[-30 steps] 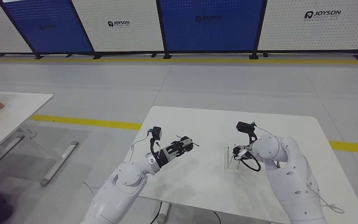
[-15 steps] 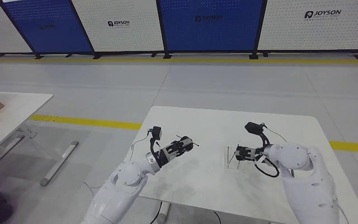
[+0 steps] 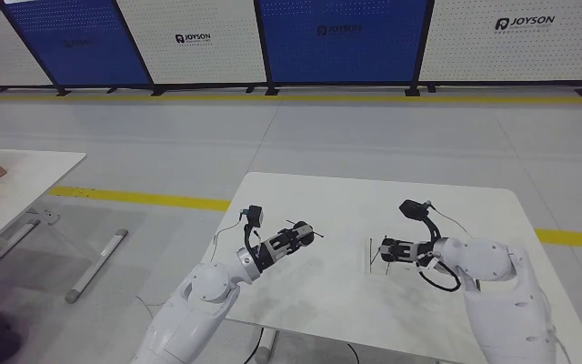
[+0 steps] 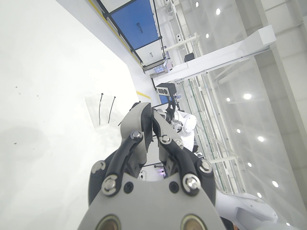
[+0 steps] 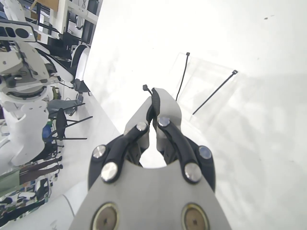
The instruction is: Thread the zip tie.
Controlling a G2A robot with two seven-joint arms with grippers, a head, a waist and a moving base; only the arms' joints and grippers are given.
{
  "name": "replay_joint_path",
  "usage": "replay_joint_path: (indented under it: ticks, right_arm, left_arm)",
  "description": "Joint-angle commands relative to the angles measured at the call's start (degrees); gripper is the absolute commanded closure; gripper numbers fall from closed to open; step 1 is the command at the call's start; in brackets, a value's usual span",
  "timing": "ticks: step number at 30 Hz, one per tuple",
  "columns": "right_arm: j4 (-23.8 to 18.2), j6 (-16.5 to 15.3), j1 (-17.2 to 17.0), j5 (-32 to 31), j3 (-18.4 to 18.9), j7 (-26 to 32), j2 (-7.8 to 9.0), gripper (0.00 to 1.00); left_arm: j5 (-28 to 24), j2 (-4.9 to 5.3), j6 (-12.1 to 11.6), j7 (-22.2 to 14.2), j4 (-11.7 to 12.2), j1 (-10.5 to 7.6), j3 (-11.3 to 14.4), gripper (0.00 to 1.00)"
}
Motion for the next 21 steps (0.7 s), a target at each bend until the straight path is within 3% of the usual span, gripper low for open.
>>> replay_joint_path:
  ticks: [1,8,14,21]
  right_arm:
    - [-0.08,-2.55,-0.38,3.63,0.13,-1.07,0.08,1.00]
    - [-0.36,-12.36,-3.14,11.55,3.34,-3.09,1.36,1.00]
    - [-2.99,-12.84,-4.62,17.00,3.49,-2.69,2.66,1.00]
    - [-2.99,-12.84,-4.62,17.00,3.49,-2.69,2.66,1.00]
  left_arm:
    - [0.00,0.00,0.00,0.00,0.00,0.00,0.00,1.00]
    - [-0.45,0.05,-0.89,-0.33,-0.27,0.31,0.13,1.00]
    - [1.17,-0.01,-0.63,-0.04,-0.50,-0.01,1.52,1.00]
    - [1.28,-0.04,-0.55,0.18,-0.51,-0.11,1.71,1.00]
